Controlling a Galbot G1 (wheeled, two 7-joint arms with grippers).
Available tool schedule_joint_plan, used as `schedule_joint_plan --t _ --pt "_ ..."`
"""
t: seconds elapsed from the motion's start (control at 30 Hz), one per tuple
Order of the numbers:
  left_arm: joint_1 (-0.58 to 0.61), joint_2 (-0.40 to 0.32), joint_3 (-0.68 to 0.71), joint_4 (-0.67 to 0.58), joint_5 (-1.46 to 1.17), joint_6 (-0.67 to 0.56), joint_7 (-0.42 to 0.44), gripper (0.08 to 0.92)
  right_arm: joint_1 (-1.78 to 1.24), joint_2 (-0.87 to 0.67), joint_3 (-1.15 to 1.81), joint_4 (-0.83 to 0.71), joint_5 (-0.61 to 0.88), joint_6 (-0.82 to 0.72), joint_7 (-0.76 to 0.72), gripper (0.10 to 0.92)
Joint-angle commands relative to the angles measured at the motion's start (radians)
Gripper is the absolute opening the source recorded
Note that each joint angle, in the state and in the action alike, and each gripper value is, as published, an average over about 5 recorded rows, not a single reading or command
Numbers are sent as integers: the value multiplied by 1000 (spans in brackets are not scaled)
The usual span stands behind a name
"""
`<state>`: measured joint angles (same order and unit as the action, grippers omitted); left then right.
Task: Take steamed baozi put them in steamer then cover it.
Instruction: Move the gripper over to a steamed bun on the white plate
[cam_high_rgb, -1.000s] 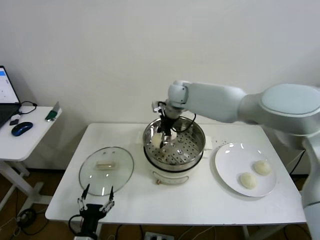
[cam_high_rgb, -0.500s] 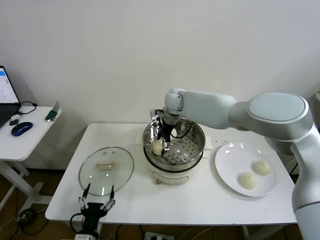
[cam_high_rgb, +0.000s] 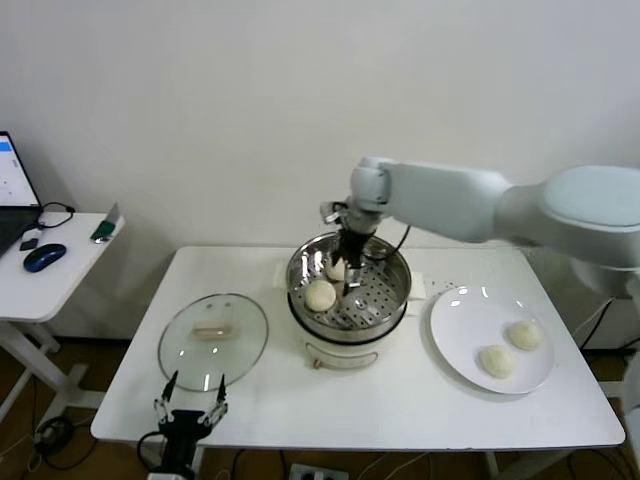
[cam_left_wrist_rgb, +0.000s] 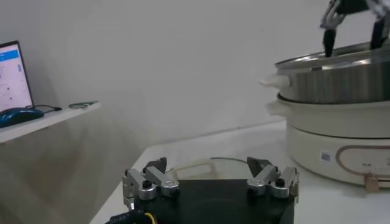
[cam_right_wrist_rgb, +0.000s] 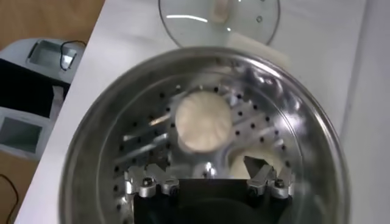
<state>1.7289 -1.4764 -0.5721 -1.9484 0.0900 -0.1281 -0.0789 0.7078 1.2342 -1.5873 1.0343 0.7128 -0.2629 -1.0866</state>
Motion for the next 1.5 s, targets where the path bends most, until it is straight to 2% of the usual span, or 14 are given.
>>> schedule_joint_plan --t 0.03,0.27,0.43,0.7,0.83,1.0,1.5 --pt "9 3 -1 -4 -15 -6 2 823 104 -275 19 189 -55 6 -19 823" --pt "25 15 -9 -17 -22 -11 7 823 112 -537 15 292 -152 19 -29 823" --pt "32 10 -13 -27 -19 -10 8 823 40 -690 16 332 -277 38 -35 823" --pt "41 -3 -17 -33 -6 0 12 823 -244 -816 158 295 -463 83 -16 823" --pt "55 -4 -18 -40 2 14 23 823 -464 -832 352 236 -552 112 -8 823" --pt "55 -9 -22 -33 14 16 24 823 -597 -805 478 182 -608 136 -1 823" --pt "59 -22 -30 -21 32 8 16 823 -660 -664 558 69 -631 152 19 823"
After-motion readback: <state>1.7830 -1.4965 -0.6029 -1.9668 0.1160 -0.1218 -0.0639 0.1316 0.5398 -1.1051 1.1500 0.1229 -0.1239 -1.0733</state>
